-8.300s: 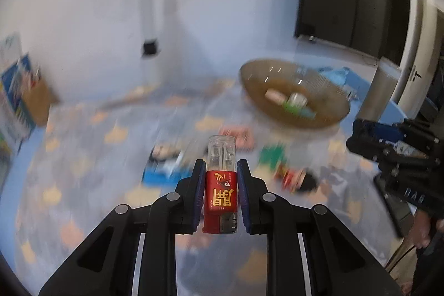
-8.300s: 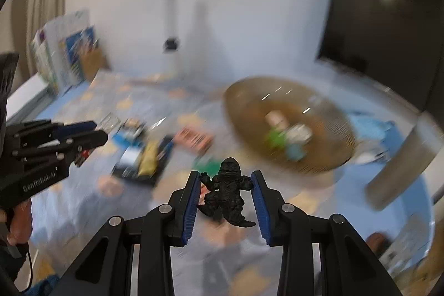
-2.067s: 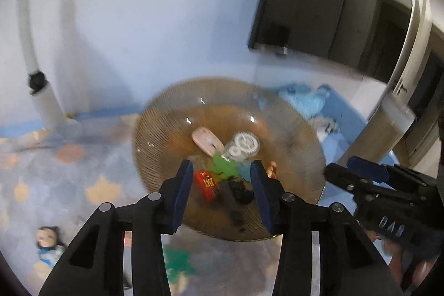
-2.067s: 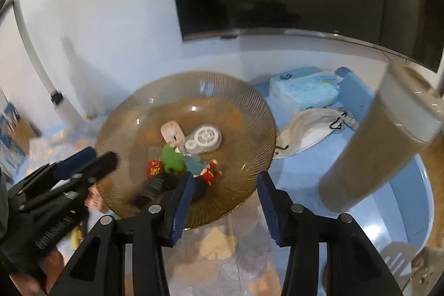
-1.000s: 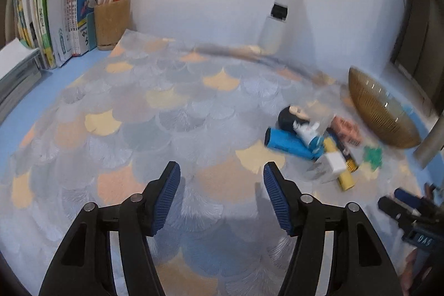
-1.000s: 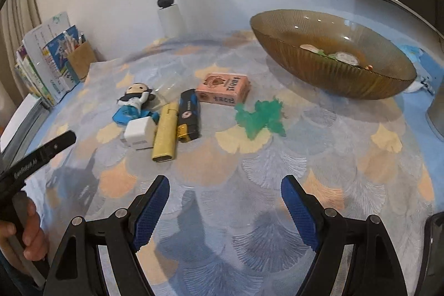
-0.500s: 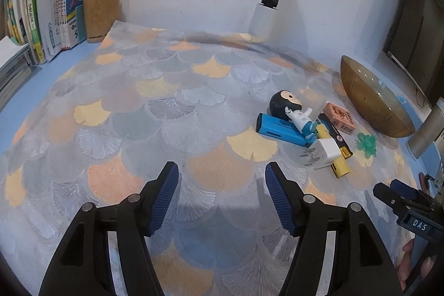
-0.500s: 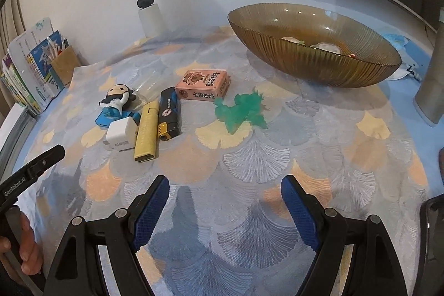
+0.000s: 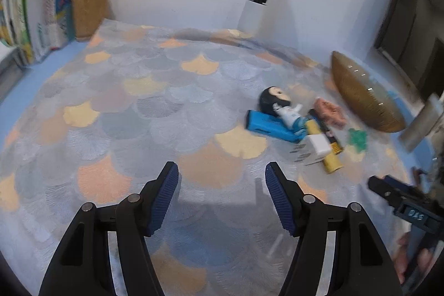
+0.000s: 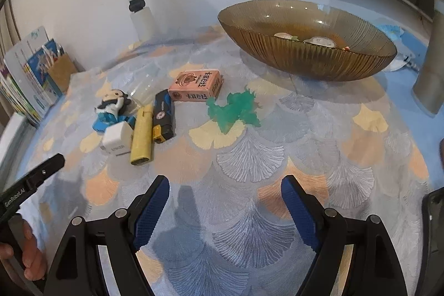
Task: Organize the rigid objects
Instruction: 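Grasp the white-coat monkey figure with the left gripper while the right grasps the green gummy figure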
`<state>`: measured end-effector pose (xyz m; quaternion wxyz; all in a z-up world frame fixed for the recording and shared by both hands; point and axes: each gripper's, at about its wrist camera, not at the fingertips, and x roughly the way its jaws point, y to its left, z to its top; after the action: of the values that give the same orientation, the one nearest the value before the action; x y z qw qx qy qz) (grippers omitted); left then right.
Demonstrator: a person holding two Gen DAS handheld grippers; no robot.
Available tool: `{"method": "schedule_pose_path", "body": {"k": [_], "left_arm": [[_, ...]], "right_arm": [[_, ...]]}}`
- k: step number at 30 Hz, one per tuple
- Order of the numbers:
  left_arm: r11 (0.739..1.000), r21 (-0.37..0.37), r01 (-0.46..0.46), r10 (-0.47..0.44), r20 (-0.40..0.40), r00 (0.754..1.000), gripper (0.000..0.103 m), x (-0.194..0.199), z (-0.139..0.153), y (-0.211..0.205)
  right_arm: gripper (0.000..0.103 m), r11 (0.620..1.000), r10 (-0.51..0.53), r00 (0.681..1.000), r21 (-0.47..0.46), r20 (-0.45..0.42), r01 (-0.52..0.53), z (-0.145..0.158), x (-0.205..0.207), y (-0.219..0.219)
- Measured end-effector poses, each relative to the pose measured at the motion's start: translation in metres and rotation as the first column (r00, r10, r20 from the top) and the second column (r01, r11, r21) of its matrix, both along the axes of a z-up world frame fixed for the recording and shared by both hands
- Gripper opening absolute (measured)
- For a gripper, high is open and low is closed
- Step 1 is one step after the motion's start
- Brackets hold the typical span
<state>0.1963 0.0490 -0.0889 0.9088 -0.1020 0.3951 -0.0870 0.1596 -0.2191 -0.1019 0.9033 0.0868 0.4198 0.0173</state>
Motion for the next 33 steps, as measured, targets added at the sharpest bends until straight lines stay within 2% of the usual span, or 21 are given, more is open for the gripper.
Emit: {"method": "schedule_pose_path", "body": {"k": [2,4,8,10,12,15,18,20,21,22,24,27,30,33], "left_arm": [[0.998,-0.067,0.022,-0.024,-0.035,0.999,0.063,0.010,0.005,0.004],[0.995,-0.096,0.030,-0.033,-0.032,0.999,0.063,0.020,0.014,0.004],[0.996,-0.018,0.089,-0.089,-0.020,0.996,0.063,0.047,0.033,-0.024],[0.992,0.021,0.124,-0.123,-0.058,0.991,0.063,0.069,0.029,-0.044],[0.990,0.015,0.140,-0.138,-0.091,0.986,0.063,0.085,0.023,-0.057],[0.987,-0.018,0.160,-0.161,-0.137,0.977,0.063,0.102,0.011,-0.070],[0.986,0.028,0.167,-0.163,-0.129,0.978,0.062,0.107,0.005,-0.082],[0.984,0.064,0.165,-0.157,-0.114,0.981,0.060,0.109,0.004,-0.088],[0.983,0.078,0.166,-0.157,-0.108,0.982,0.051,0.110,0.003,-0.091],[0.982,0.088,0.170,-0.161,-0.103,0.982,0.052,0.111,0.003,-0.093],[0.980,0.100,0.173,-0.164,-0.092,0.982,0.051,0.112,0.004,-0.094],[0.983,0.080,0.164,-0.158,-0.081,0.984,0.051,0.108,0.008,-0.089],[0.987,0.040,0.156,-0.154,-0.058,0.986,0.051,0.092,0.019,-0.078],[0.990,0.029,0.136,-0.135,-0.035,0.990,0.051,0.064,0.028,-0.063]], "right_arm": [[0.082,0.998,-0.007,0.999,0.065,-0.037,0.009,0.000,0.005,-0.008],[0.082,0.994,-0.029,0.998,0.107,-0.058,0.035,0.005,0.013,-0.015],[0.082,0.991,-0.043,0.996,0.126,-0.072,0.051,0.016,0.033,-0.023],[0.081,0.994,-0.040,0.997,0.098,-0.073,0.047,0.016,0.043,-0.023],[0.081,0.996,-0.040,0.996,0.075,-0.076,0.046,0.015,0.051,-0.023],[0.081,0.995,-0.026,0.995,0.091,-0.099,0.035,0.009,0.064,-0.025],[0.081,0.996,-0.014,0.994,0.084,-0.111,0.023,0.005,0.075,-0.024],[0.074,0.999,-0.015,0.994,0.049,-0.105,0.020,0.003,0.081,-0.020],[0.063,1.000,-0.014,0.996,0.018,-0.093,0.016,0.003,0.083,-0.016],[0.055,1.000,-0.014,0.996,-0.004,-0.087,0.014,0.002,0.083,-0.014],[0.046,0.999,0.007,0.998,-0.044,-0.070,-0.010,0.001,0.083,-0.007],[0.044,0.996,0.044,0.997,-0.078,-0.057,-0.049,0.002,0.080,0.000],[0.044,0.994,0.107,0.994,-0.037,-0.012,-0.107,0.015,0.063,0.000],[0.044,0.972,0.233,0.972,-0.013,0.034,-0.233,0.032,0.035,0.007]]}}
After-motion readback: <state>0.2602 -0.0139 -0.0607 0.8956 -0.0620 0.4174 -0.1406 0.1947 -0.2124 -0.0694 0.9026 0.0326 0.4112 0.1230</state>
